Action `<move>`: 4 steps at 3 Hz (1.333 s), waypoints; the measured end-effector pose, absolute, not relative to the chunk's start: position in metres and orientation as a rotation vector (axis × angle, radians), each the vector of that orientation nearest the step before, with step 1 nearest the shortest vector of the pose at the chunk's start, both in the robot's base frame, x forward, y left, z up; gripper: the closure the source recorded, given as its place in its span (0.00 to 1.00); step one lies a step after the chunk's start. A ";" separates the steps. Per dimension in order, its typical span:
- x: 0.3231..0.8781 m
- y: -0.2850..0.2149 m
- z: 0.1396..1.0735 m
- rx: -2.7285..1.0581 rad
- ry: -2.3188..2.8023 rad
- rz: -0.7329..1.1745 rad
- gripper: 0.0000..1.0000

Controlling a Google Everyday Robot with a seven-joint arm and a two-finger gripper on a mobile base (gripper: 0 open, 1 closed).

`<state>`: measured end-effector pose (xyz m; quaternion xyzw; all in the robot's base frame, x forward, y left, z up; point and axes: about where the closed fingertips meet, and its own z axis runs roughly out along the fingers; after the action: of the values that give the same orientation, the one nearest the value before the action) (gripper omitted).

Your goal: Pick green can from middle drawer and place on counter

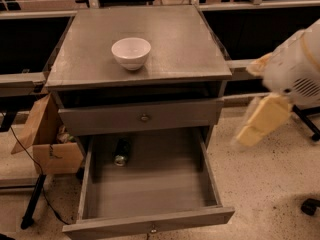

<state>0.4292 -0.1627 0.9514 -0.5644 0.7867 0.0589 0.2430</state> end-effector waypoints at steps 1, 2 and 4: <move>0.438 -0.115 0.882 -1.389 2.269 0.335 0.00; 0.445 -0.059 0.807 -1.257 2.391 0.462 0.00; 0.464 -0.003 0.755 -0.961 2.481 0.587 0.00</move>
Offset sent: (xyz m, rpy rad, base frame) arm 0.0373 0.1836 -0.2524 0.3413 0.5247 -0.6943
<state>0.4636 -0.0028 0.7550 -0.3451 0.8909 0.2108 0.2069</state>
